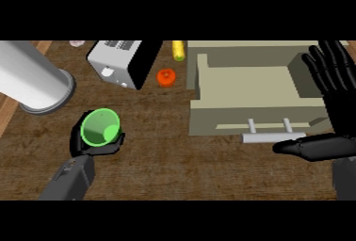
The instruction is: Pick up the cup, place it into the drawer and close the drawer
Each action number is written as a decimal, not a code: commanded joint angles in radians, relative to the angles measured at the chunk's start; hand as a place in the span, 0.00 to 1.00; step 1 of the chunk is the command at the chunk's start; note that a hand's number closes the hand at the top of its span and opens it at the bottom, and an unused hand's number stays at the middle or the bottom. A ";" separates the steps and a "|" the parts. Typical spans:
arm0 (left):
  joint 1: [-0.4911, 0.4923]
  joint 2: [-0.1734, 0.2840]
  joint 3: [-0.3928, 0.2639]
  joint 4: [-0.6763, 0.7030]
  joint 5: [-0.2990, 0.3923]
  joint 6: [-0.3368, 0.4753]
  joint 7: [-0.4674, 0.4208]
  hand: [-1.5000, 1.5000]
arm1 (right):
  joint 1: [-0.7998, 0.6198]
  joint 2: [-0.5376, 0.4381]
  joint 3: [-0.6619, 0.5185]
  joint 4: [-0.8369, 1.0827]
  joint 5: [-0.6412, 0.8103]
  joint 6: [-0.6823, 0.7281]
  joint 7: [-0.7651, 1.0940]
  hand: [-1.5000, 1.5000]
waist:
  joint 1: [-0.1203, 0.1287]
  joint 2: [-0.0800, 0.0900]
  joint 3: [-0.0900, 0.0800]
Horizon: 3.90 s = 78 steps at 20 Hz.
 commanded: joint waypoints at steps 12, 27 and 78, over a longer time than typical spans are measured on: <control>-0.232 -0.104 -0.158 -0.381 -0.011 -0.009 0.316 1.00 | 0.013 -0.020 -0.030 0.015 0.007 0.005 -0.013 0.00 | 0.035 -0.017 0.005; -0.689 -0.142 -0.402 -0.329 0.136 0.409 0.761 1.00 | 0.047 0.035 0.022 0.033 0.060 -0.013 -0.085 0.00 | -0.027 -0.001 0.004; -0.735 -0.142 -0.569 -0.021 0.617 0.381 0.544 0.00 | -0.028 -0.131 0.440 0.188 0.436 0.268 -0.014 0.00 | 0.000 0.008 0.004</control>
